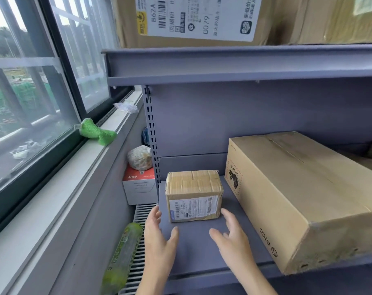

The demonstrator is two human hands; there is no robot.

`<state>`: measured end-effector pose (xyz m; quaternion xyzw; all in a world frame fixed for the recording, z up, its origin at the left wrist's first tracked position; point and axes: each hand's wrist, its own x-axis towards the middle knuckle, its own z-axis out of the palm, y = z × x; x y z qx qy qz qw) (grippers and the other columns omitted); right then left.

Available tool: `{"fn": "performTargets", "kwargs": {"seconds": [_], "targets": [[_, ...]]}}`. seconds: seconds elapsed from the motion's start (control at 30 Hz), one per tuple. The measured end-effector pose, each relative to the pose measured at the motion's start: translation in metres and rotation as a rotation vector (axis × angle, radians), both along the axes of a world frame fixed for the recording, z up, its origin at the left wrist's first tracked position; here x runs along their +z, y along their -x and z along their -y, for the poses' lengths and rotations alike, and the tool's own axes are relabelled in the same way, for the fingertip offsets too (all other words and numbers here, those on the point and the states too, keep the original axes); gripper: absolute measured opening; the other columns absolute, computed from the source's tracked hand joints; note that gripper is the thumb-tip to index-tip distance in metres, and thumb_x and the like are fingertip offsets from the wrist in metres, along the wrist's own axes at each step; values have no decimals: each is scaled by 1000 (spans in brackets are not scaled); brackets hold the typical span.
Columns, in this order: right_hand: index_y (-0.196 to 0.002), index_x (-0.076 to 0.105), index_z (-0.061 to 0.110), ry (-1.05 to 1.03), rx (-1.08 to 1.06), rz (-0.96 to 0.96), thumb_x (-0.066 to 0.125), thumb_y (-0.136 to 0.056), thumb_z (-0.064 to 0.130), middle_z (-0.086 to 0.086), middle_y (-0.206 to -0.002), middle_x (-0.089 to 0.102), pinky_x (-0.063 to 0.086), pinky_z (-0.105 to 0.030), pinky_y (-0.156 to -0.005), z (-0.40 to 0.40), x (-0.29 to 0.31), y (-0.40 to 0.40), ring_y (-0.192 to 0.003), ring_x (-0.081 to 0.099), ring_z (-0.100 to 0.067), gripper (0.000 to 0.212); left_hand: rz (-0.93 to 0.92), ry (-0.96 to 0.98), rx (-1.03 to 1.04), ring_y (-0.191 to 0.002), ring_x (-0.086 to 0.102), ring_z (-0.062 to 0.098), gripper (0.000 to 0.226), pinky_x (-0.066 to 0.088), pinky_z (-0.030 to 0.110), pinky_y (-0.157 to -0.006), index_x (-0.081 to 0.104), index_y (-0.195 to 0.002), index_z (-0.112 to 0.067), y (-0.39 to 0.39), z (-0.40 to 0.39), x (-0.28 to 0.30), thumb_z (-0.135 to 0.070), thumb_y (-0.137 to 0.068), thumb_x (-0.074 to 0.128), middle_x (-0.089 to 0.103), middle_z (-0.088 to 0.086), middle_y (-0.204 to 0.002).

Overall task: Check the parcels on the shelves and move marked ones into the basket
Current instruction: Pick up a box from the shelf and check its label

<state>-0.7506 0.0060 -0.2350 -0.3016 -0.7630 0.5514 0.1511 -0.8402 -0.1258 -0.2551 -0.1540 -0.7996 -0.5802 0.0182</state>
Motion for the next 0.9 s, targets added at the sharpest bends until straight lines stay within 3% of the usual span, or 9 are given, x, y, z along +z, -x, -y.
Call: {"fn": "performTargets", "kwargs": {"seconds": [0.23,0.4,0.57,0.7,0.9], "targets": [[-135,36,29,-77,82,-49,55,-86,18,9,-140,39,33,-30,-107,10,20,-22,-133,37,-18,54,-148,102,12,-122,41,16,60,36,41,-105,38,-132,-18,-31,5,15,-7,-80,64,45,-3,-129],[-129,40,34,-111,179,-131,55,-86,17,18,-126,41,31,-24,-109,4,32,-52,-121,37,-2,48,-255,90,31,-115,38,7,58,33,29,-102,32,-121,-34,-63,-11,32,-6,-81,63,37,-26,-114],[-115,40,43,-155,278,-206,56,-87,18,23,-125,40,32,-24,-109,-23,41,-100,-119,37,4,41,-224,51,68,-116,42,11,52,37,36,-104,41,-129,-18,-101,-43,42,-4,-82,61,43,-8,-118],[-107,48,43,-63,302,-233,57,-86,15,28,-118,45,37,-9,-91,-62,39,-152,-107,43,13,37,-207,78,61,-117,41,12,51,38,36,-101,41,-131,-15,-143,-79,38,-6,-84,60,42,-7,-121],[-101,59,38,59,221,-200,59,-82,11,17,-111,58,42,0,-69,-133,24,-237,-108,50,5,32,-193,155,31,-118,40,13,53,34,12,-83,40,-130,-19,-209,-125,19,-7,-84,62,39,-7,-119]]}}
